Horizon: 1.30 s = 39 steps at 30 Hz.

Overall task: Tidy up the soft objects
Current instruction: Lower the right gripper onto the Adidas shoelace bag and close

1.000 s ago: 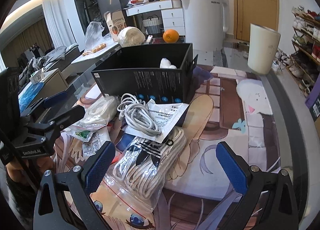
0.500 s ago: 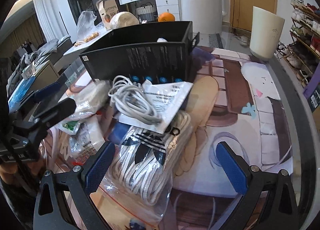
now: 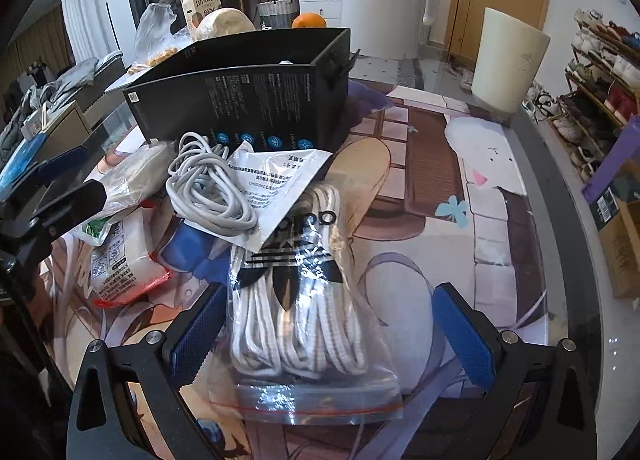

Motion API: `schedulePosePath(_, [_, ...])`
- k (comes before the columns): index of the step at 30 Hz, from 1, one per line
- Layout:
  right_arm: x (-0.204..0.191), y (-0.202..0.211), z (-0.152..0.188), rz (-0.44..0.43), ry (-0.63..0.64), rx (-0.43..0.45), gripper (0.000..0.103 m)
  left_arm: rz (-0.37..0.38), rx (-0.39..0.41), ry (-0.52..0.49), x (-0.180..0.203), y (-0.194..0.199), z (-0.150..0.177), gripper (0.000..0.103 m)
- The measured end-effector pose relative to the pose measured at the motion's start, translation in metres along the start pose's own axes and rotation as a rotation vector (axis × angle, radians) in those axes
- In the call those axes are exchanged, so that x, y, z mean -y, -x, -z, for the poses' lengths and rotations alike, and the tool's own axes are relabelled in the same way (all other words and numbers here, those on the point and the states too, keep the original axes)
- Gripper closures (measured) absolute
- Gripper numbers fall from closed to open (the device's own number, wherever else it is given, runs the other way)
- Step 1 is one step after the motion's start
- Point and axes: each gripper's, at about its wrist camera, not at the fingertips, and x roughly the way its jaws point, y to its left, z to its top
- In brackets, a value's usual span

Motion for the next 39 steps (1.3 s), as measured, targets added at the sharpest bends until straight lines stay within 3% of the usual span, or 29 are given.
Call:
schedulePosePath(15, [-0.003, -0.003, -0.004, -0.018, 0.017, 0.024, 0.003, -0.002, -0.007, -0.022, 0.006, 0.0, 0.001, 0.0])
schedulePosePath(18, [-0.004, 0.0, -0.002, -0.022, 0.024, 0.043, 0.012, -0.001, -0.006, -0.022, 0.006, 0.0, 0.001, 0.0])
schedulePosePath(23, [-0.005, 0.008, 0.001, -0.028, 0.032, 0.062, 0.041, -0.003, -0.008, -0.024, 0.006, 0.0, 0.001, 0.0])
schedulePosePath(26, [-0.004, 0.011, 0.002, -0.037, 0.042, 0.056, 0.049, -0.003, -0.008, -0.024, 0.007, 0.0, 0.001, 0.0])
schedulePosePath(32, [-0.001, 0.018, 0.004, -0.036, 0.086, 0.052, 0.058, -0.003, -0.007, -0.025, 0.007, 0.0, 0.001, 0.0])
schedulePosePath(39, [0.015, 0.028, 0.006, -0.005, 0.091, 0.057, 0.059, -0.005, -0.011, -0.031, 0.007, 0.0, 0.001, 0.0])
